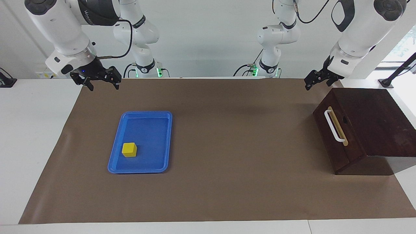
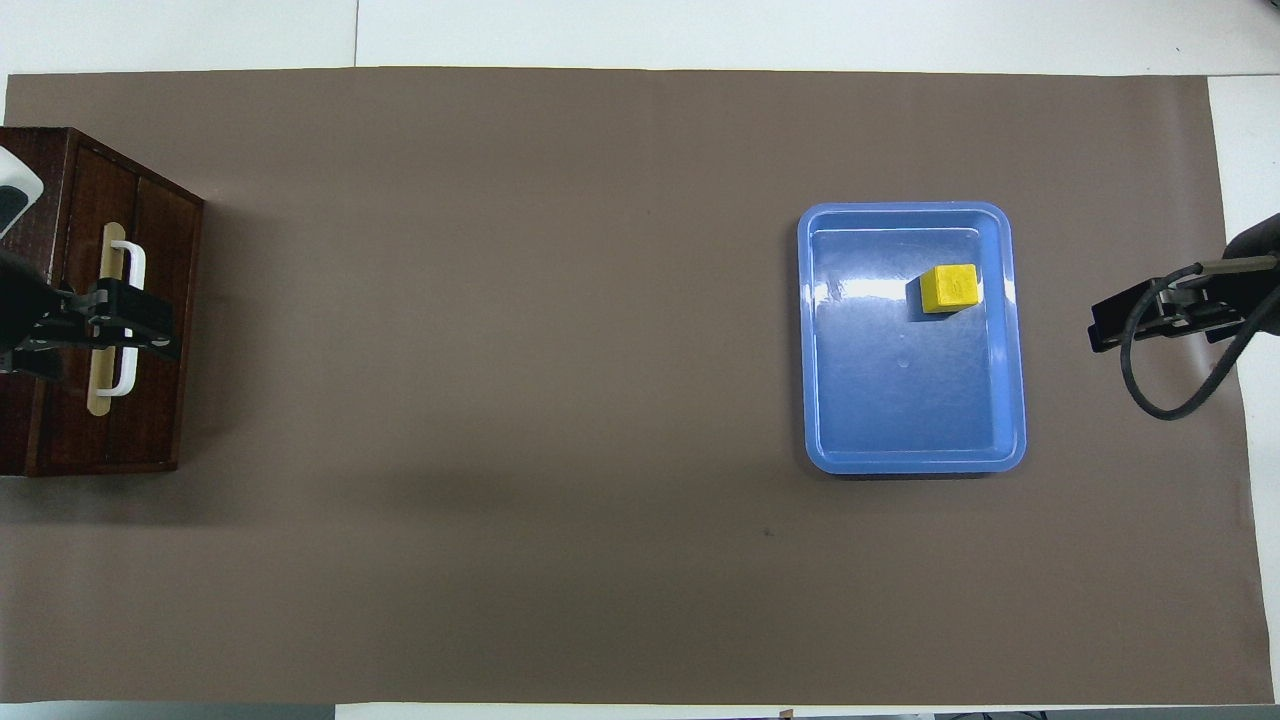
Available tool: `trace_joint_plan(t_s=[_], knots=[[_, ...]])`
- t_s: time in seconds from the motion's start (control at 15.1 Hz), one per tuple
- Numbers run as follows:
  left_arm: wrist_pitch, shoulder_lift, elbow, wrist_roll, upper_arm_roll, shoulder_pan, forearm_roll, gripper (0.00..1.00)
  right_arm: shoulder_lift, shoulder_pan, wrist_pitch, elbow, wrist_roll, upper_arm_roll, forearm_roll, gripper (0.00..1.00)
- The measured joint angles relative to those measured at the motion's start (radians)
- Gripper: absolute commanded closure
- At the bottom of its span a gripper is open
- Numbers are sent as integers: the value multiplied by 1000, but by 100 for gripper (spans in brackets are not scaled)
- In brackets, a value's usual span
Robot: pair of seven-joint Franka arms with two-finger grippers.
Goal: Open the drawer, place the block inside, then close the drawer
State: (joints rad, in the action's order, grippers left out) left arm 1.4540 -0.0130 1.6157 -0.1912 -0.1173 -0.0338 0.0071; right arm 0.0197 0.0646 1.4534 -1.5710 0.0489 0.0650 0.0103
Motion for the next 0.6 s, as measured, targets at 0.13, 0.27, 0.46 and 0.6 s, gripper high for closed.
trace_joint_plan(t_s=[0.13,0.27,0.46,0.6], knots=[[2,0,0,0,0,0,0,0,0,0,0,0,0,0,0,0],[4,0,0,0,0,0,0,0,0,0,0,1,1,0,0,0],[30,0,3,1,1,0,0,0,0,1,5,1,26,0,0,0],[104,-2,26,17,0,1,5,0,0,5,16,2,33,0,0,0]])
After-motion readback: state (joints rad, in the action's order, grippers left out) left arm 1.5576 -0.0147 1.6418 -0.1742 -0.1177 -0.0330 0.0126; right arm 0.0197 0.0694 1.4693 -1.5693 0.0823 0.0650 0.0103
